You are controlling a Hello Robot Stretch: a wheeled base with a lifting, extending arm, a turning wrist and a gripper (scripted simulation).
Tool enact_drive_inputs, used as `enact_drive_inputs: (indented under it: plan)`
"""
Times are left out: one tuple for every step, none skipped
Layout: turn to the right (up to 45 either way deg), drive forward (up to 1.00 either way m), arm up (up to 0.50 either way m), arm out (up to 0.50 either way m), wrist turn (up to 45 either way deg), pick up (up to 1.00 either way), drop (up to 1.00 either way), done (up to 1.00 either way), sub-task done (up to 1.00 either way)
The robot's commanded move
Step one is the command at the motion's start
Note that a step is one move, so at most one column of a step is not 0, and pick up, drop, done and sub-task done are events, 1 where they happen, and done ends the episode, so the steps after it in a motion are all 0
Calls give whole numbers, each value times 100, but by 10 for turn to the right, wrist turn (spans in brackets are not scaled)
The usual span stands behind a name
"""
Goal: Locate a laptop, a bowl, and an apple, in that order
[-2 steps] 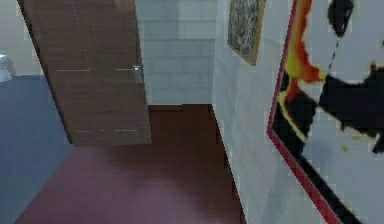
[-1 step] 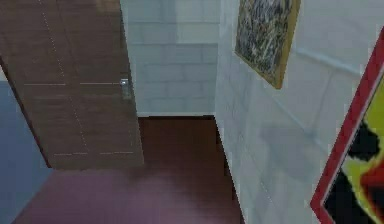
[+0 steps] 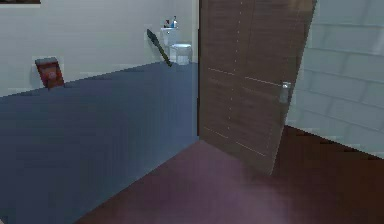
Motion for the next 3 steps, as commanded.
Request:
enact_drive_inputs:
  plan:
    - [-120,0,0,0,0,0,0,0,0]
    - [0,30,0,0,0,0,0,0,0]
    - [30,0,0,0,0,0,0,0,0]
